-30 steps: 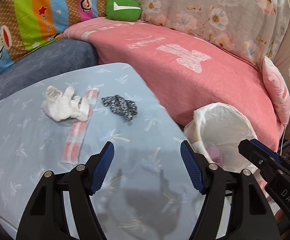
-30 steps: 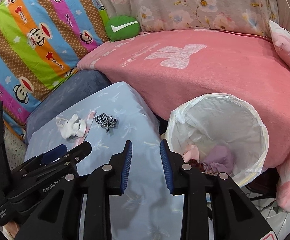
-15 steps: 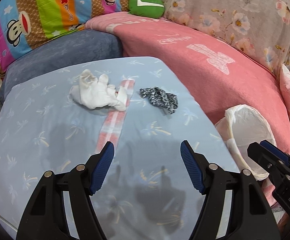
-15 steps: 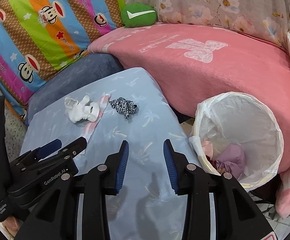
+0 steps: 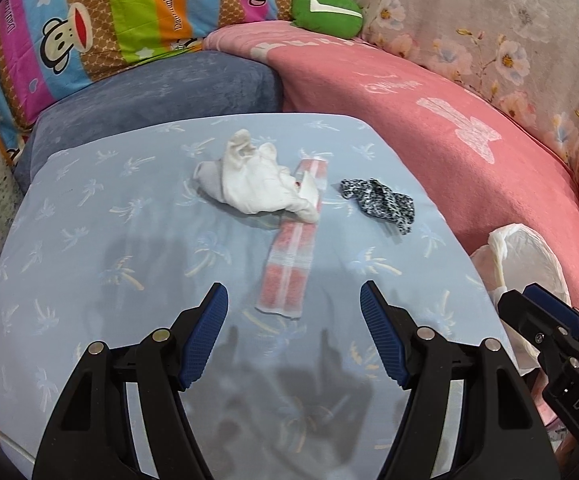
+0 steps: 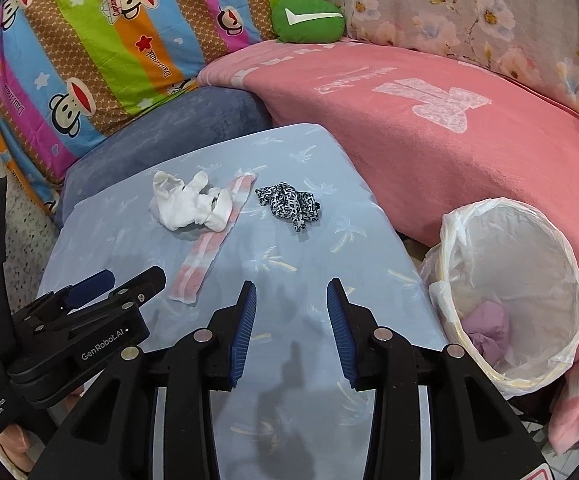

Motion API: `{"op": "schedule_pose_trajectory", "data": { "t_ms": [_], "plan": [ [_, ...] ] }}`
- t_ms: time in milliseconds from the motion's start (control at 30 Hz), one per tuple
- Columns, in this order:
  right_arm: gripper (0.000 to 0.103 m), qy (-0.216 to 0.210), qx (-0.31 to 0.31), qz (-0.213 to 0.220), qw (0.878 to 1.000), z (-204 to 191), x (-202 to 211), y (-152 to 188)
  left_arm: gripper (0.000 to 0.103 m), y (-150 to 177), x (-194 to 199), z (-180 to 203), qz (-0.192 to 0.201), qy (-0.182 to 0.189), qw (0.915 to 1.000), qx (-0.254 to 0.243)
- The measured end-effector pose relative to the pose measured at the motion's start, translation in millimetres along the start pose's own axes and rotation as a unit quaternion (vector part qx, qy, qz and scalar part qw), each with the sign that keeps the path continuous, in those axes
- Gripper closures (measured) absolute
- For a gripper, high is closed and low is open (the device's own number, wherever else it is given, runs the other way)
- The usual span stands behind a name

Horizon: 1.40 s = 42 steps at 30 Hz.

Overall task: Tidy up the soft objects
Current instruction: 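Move both tools back toward the white sock and leopard-print scrunchie, then grasp the white sock with the left tool while the right tool grasps the leopard-print scrunchie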

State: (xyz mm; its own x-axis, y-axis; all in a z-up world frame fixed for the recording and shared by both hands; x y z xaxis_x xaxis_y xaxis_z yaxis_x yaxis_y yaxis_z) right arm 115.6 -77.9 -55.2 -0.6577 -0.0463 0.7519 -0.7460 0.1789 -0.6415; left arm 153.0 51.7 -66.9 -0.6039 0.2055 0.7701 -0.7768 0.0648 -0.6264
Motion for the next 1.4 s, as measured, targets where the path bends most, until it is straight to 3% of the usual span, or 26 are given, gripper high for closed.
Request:
{"op": "schedule_pose_trajectory", "data": {
  "t_ms": [133,533,700,1167,1200,1233,1367,1400],
  "plan": [
    [0.06,-0.006,0.008,-0.006,1.0,-13.3,-10.7,-1.2,0.037,-1.8,-2.8,-16.0,-0.002,-0.009,0.9999,0.01],
    [0.059,-0.025,0.018,-0.019,0.999,-42.3,-48.4,-13.3,0.026,-23.3,-13.7,-52.6,0.003,-0.032,0.999,0.031],
    [0.059,-0.015,0.011,-0.018,1.0,-36.2,-66.5,-28.7,0.025,-42.1,-28.6,-45.8,0.006,-0.029,0.9992,0.028],
    [0.046,0.018,-0.027,-0.023,0.999,5.5,-138.5,-82.1,0.025,-77.5,-96.4,-27.8,-0.02,-0.031,0.9988,0.031],
    [0.045,0.017,-0.03,-0.027,0.999,6.7,-144.2,-81.9,0.03,-77.1,-99.0,-28.8,-0.023,-0.031,0.9987,0.034],
    [0.046,0.017,-0.034,-0.032,0.999,8.3,-151.0,-81.2,0.041,-75.3,-101.7,-29.5,-0.027,-0.024,0.9987,0.036],
    [0.046,0.017,-0.041,-0.05,0.998,10.8,-170.5,-73.6,0.06,-69.6,-107.3,-32.2,-0.038,-0.019,0.9984,0.038],
    [0.049,0.016,-0.042,-0.054,0.998,10.9,-173.7,-71.1,0.07,-68.1,-107.1,-33.3,-0.039,-0.017,0.9984,0.038]
  ]
}}
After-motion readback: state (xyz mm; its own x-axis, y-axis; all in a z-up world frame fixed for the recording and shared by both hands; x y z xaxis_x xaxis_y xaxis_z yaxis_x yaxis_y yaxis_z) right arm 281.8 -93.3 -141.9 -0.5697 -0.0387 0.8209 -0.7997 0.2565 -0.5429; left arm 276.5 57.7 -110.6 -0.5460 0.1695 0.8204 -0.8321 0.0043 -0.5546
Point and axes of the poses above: each gripper's, at about its wrist camera, not at the fingertips, and x roughly against the way its jaws point, z to its right, y to its underside, the point moved 5 cm from there along -x, roughly the way its jaws point, and after that the axes turned 2 degrees about -y, right-handed, at the moved point
